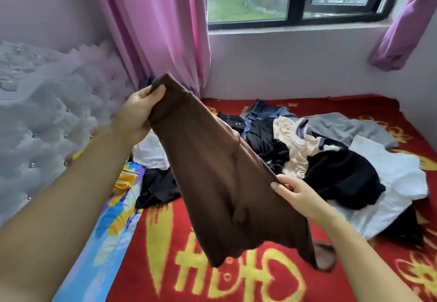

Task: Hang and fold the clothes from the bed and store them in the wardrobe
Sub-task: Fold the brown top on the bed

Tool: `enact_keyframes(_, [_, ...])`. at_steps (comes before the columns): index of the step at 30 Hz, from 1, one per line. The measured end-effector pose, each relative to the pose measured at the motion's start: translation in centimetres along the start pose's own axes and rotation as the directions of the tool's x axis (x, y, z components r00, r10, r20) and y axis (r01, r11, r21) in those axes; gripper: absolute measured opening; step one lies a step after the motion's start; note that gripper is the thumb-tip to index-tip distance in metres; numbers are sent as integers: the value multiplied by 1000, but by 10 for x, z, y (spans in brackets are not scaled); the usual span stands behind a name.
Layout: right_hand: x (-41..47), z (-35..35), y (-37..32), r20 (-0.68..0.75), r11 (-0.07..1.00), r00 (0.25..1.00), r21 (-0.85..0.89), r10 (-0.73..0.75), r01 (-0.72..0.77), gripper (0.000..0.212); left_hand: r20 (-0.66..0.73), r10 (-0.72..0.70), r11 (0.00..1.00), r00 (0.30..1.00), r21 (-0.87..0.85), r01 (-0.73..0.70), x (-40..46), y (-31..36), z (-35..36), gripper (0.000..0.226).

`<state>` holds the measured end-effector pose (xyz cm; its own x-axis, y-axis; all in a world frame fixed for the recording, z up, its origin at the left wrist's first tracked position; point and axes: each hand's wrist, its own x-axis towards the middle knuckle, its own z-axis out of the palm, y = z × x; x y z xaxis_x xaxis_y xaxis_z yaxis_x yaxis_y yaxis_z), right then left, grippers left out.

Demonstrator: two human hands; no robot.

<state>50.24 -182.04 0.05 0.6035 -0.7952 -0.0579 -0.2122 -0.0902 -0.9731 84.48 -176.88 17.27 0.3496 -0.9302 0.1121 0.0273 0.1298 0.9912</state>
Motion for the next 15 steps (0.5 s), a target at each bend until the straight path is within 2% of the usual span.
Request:
enact_keyframes(1, [3, -6, -8, 14, 1000, 1000, 3, 1, -1, 14, -41, 7, 999, 999, -45, -9, 7, 4, 1, 35])
enact_keyframes(3, [8, -19, -21, 81, 998, 997, -58, 12, -7, 28, -121, 38, 990, 992, -129, -54, 17, 13, 0, 30])
enact_keyframes(6, [16, -22, -27, 155, 937, 988, -346, 18, 38, 13, -151, 89, 965, 984, -230, -123, 27, 32, 3, 16])
enact_keyframes(8, [21, -12, -22, 99, 897, 994, -442, 40, 8, 8, -146, 156, 956, 977, -228, -186, 31, 48, 14, 15])
enact_keyframes(11, [30, 3, -15, -21, 869, 1000, -494, 13, -22, 13, -55, 273, 949, 961, -149, -278, 27, 73, 42, 16])
enact_keyframes(15, [39, 17, -15, -175, 890, 982, -455, -67, -21, 24, 35, 376, 926, 926, -6, -376, 16, 102, 72, 13])
